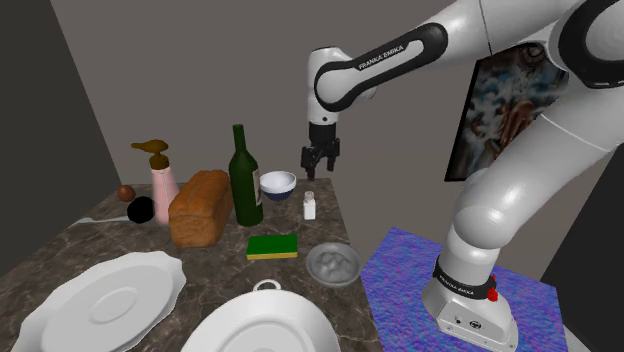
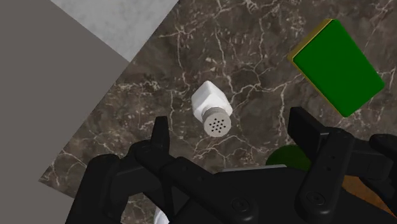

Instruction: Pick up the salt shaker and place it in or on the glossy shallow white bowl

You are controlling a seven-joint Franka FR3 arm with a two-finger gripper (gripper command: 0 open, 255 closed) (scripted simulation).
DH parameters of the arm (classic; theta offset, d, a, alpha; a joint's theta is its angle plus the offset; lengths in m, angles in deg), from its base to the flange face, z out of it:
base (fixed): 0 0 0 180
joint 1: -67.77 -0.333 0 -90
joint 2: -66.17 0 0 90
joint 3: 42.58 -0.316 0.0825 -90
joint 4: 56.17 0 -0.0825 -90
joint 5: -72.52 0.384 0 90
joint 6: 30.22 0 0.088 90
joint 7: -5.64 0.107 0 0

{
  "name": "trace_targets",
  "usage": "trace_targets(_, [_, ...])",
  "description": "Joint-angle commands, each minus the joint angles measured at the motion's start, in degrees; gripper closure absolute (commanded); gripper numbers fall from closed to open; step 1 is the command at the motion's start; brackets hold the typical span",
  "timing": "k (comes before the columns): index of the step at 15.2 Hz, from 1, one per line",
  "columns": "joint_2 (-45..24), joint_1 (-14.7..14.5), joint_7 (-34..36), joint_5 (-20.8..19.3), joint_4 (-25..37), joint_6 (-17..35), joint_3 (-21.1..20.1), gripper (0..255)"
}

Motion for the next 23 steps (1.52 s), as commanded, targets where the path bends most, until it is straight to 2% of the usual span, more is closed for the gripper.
trace_targets(1, [-4.07, 0.23, 0.26, -0.63, 0.24, 3.86, -0.37, 0])
trace_targets(4, [-9.21, 0.42, 0.99, -1.53, 1.26, 7.91, -0.93, 0])
trace_targets(11, [-12.41, 0.44, 1.17, -1.72, -1.91, 14.27, -1.12, 0])
trace_targets(19, [-12.41, 0.43, 1.17, -1.72, -1.91, 14.25, -1.12, 0])
trace_targets(20, [-12.41, 0.43, 1.17, -1.72, -1.91, 14.25, -1.12, 255])
trace_targets(23, [-12.41, 0.43, 1.17, -1.71, -1.91, 14.25, -1.12, 255])
